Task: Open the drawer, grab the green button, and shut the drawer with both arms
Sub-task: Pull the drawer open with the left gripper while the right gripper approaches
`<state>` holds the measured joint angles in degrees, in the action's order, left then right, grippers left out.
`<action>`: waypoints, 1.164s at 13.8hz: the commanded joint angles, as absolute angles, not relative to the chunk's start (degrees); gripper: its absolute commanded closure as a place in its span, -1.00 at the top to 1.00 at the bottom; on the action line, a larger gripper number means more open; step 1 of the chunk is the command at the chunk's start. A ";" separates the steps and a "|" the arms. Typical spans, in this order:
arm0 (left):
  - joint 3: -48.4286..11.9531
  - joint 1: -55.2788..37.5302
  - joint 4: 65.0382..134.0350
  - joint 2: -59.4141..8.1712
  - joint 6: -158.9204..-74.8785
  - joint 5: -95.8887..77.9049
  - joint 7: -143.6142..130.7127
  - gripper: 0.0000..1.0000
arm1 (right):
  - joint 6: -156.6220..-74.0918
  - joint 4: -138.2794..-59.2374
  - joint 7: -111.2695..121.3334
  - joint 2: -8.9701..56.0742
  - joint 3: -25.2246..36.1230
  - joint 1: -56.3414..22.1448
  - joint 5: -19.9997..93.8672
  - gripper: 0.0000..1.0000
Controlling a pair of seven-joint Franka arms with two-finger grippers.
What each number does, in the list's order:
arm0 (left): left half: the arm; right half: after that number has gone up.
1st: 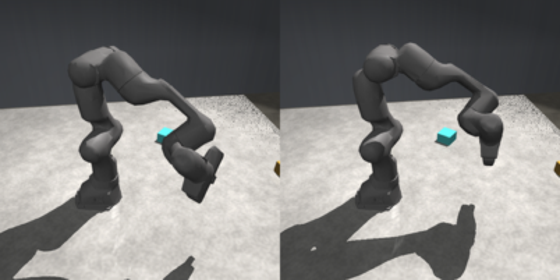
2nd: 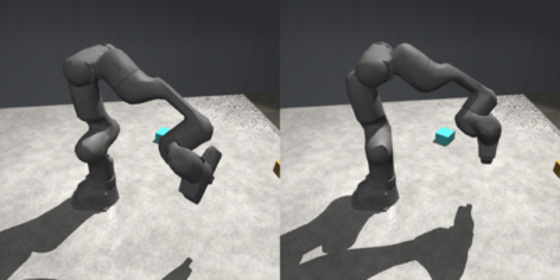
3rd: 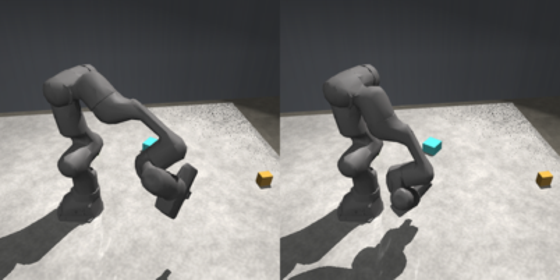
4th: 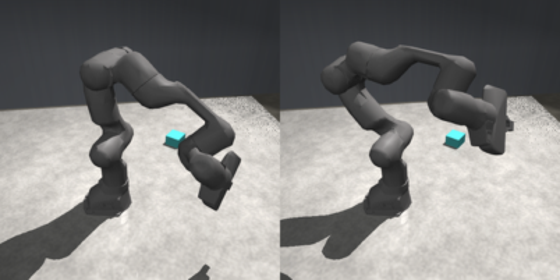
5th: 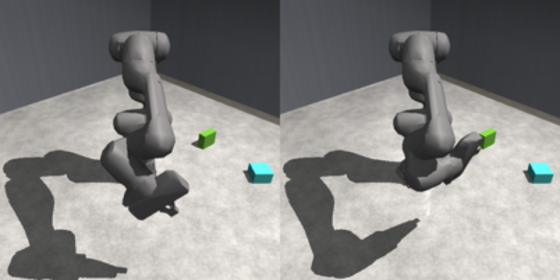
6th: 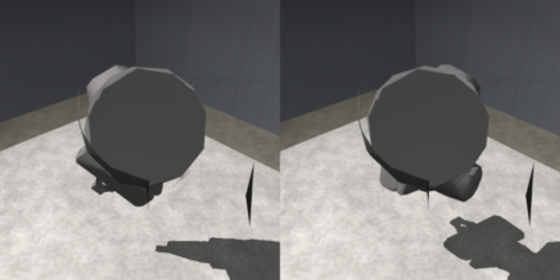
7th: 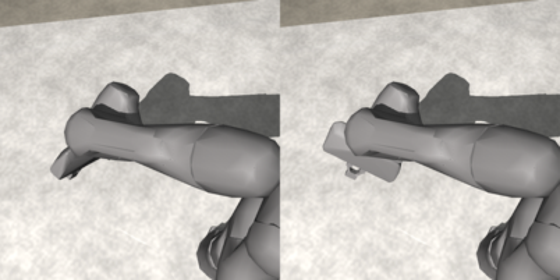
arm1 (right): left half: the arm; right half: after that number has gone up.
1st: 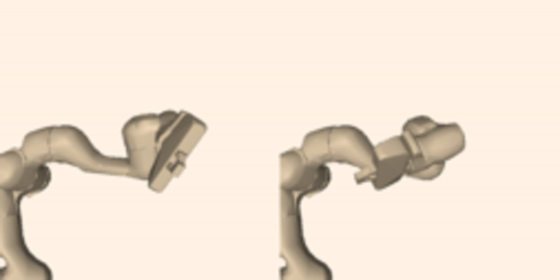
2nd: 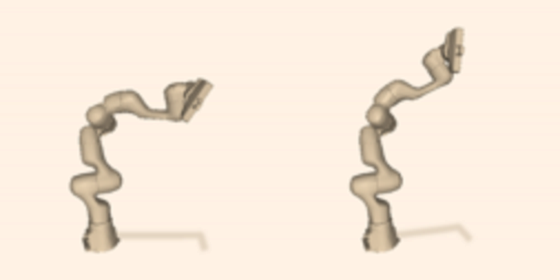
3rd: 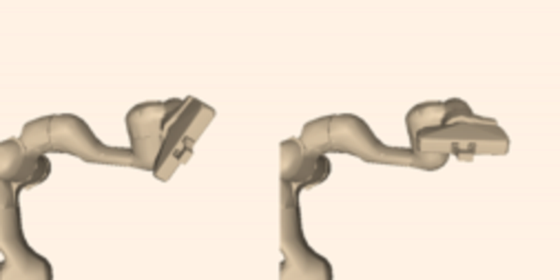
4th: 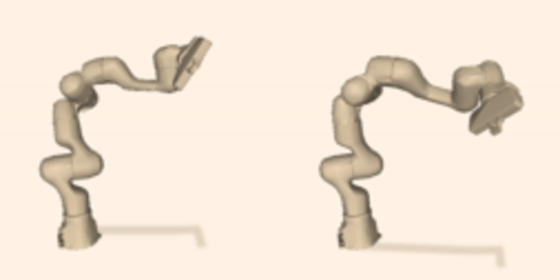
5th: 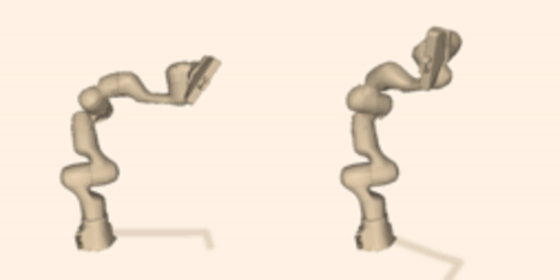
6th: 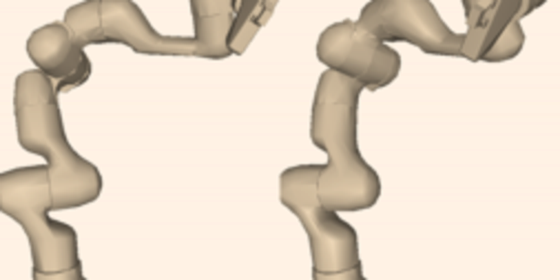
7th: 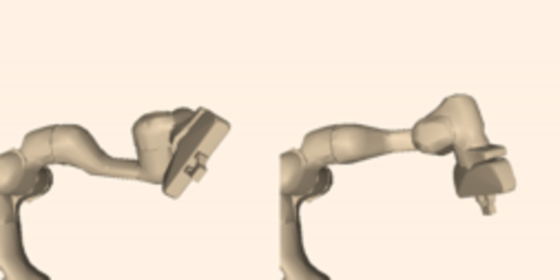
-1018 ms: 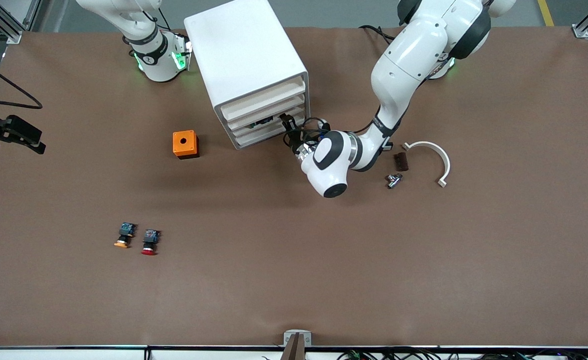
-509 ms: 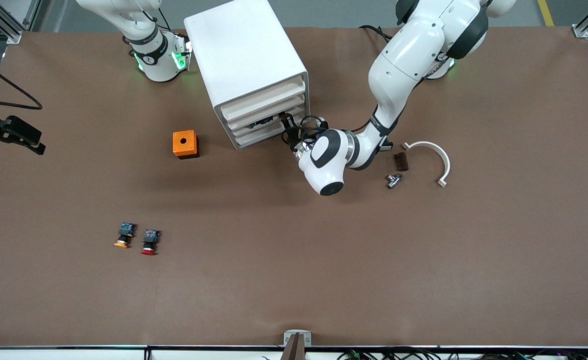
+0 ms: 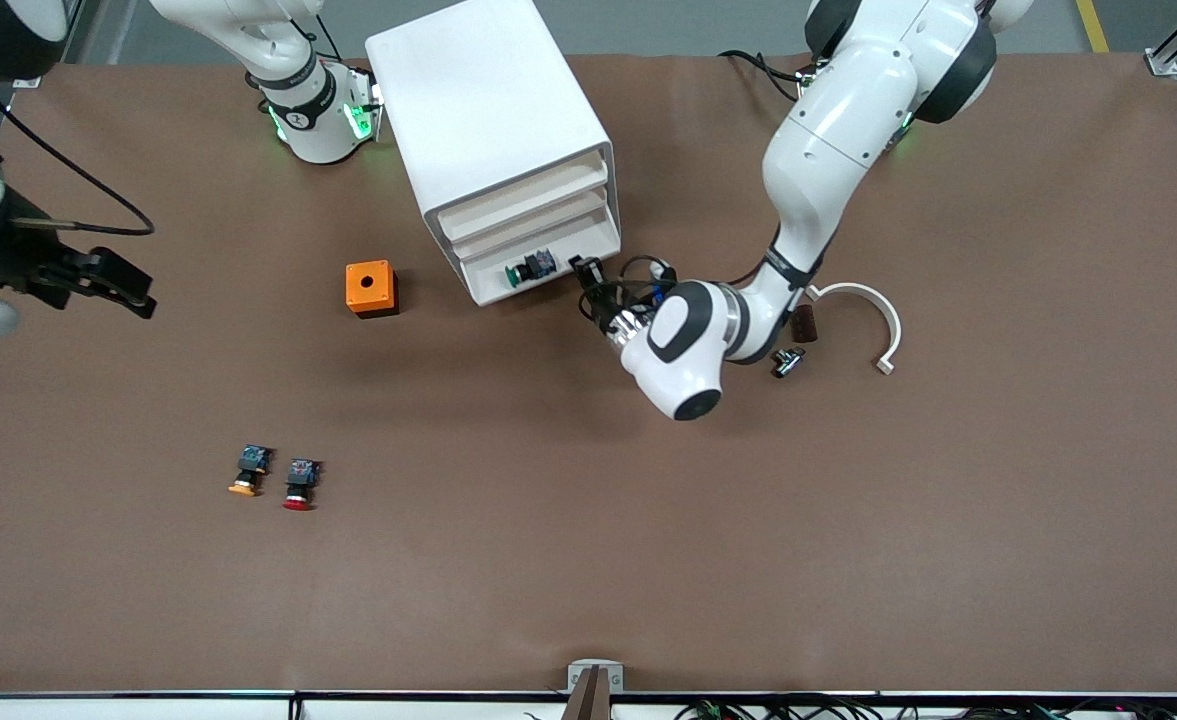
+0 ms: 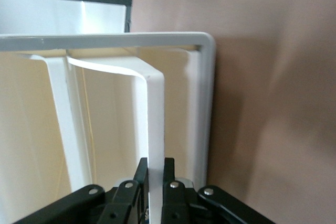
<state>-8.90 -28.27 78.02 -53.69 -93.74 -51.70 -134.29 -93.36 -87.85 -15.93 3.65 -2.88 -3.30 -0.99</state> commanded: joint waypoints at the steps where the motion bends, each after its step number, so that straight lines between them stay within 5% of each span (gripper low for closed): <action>1: -8.44 -24.18 74.01 -53.97 -93.52 -52.82 -132.02 -0.98 | -93.78 -87.54 -24.49 5.18 -6.05 -3.25 -1.14 1.00; 6: -5.54 -23.12 72.69 -53.96 -93.87 -52.82 -124.90 -0.91 | -97.64 -87.63 -44.70 9.83 -14.84 -3.43 -0.88 1.00; 7: -5.19 -22.94 72.69 -53.96 -93.87 -52.82 -124.02 -0.75 | -97.82 -87.71 -49.17 11.24 -16.25 -3.51 -0.36 1.00; 8: -4.92 -22.59 72.77 -53.96 -93.87 -52.82 -123.84 -0.27 | -99.13 -87.71 -54.53 12.73 -17.65 -3.69 0.69 1.00; 10: -4.83 -22.24 72.86 -53.88 -93.78 -52.82 -124.01 0.99 | -102.38 -88.33 -61.40 14.75 -20.12 -4.30 0.79 1.00; 16: 1.05 -21.89 72.69 -48.53 -93.08 -46.79 -123.14 0.99 | -113.80 -90.26 -83.45 22.66 -21.96 -13.08 -1.83 1.00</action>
